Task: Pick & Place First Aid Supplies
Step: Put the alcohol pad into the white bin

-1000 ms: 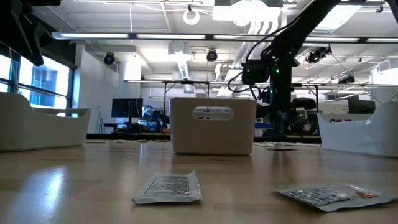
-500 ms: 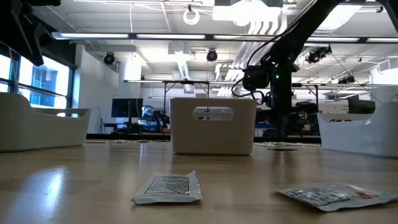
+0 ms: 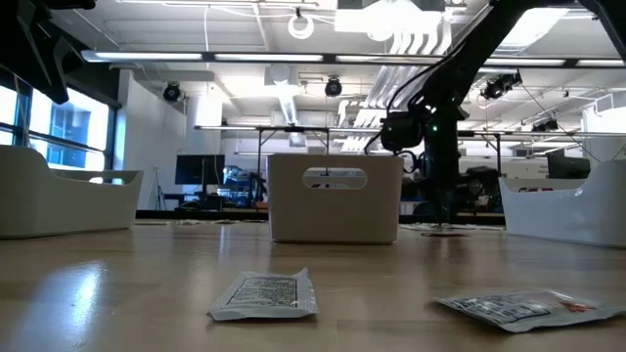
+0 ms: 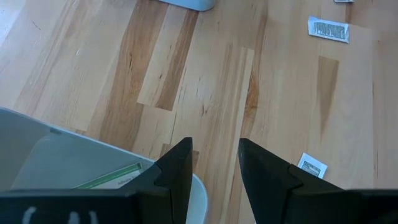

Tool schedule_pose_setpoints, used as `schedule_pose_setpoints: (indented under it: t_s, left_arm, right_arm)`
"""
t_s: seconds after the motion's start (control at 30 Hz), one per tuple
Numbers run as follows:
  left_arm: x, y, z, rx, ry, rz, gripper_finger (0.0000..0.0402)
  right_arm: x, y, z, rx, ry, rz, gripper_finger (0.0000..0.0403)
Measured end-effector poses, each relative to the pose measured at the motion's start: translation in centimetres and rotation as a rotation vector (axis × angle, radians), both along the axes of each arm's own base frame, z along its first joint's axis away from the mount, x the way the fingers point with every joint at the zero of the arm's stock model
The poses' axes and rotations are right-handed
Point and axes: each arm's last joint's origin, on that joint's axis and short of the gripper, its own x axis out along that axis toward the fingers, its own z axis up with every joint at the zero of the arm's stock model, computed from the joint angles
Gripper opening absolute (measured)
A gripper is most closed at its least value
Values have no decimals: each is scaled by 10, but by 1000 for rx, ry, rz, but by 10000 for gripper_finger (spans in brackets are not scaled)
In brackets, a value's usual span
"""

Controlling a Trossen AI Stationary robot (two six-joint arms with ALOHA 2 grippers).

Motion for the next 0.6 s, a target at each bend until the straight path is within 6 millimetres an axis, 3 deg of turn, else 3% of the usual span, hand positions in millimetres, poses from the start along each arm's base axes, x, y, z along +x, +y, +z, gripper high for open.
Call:
schedule_pose_setpoints:
  t_s: [0.33,0.6]
  left_arm:
    - [0,0,0,0,0,0,128]
    - [0,0,0,0,0,0,128]
  right_arm:
    - [1,0,-3,2,-3,-20,72]
    - [3,1,-4,-2,-30,-66,9]
